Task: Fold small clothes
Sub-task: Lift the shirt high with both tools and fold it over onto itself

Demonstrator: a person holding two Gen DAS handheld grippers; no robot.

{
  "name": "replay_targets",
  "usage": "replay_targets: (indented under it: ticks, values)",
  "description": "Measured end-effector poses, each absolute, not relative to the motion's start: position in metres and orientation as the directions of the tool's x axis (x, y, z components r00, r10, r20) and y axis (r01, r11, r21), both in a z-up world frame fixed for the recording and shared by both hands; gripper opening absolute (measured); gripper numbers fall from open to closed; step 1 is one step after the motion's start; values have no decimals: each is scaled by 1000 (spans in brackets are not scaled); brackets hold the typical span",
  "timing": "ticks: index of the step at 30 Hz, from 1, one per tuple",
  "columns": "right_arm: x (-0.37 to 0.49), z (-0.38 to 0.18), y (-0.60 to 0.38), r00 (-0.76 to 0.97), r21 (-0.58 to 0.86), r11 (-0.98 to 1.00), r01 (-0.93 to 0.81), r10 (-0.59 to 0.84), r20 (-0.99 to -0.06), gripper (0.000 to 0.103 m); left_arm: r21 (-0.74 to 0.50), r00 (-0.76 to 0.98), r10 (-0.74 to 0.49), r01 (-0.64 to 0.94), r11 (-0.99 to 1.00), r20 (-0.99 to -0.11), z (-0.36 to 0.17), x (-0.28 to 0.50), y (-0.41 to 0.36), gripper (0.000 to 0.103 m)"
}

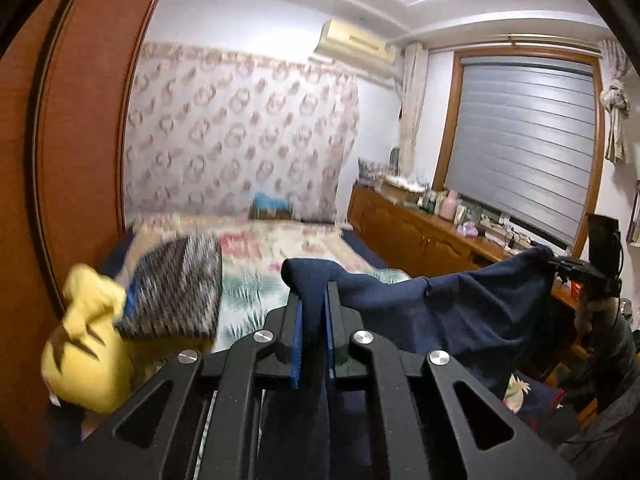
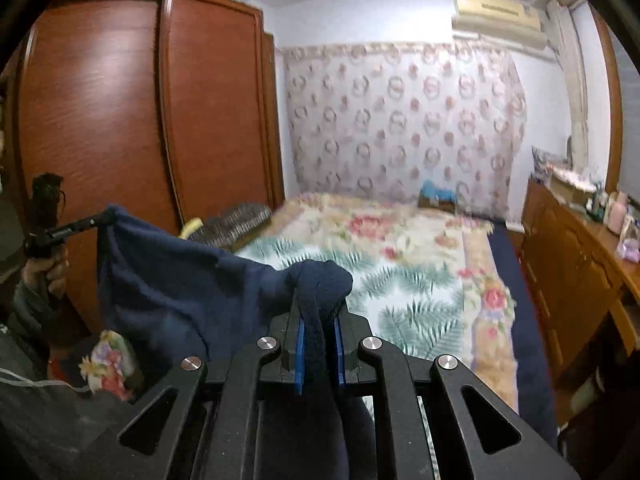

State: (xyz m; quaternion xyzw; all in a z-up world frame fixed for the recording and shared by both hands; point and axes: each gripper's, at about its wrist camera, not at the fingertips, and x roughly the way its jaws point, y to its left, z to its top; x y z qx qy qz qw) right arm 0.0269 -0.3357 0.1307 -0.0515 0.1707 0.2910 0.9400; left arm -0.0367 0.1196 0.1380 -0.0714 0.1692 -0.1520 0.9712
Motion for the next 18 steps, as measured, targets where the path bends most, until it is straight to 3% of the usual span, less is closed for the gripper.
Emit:
replay_targets:
  ticks: [12, 18]
  values:
    - [-23, 249, -355, 854, -161, 840, -518, 498, -149, 11, -97, 946, -312, 303, 948, -84, 261, -51, 122, 10]
    - [-24, 257, -352, 903, -246, 869, -429, 400, -160, 11, -55, 956, -292, 289, 956, -36, 281, -46, 118, 10]
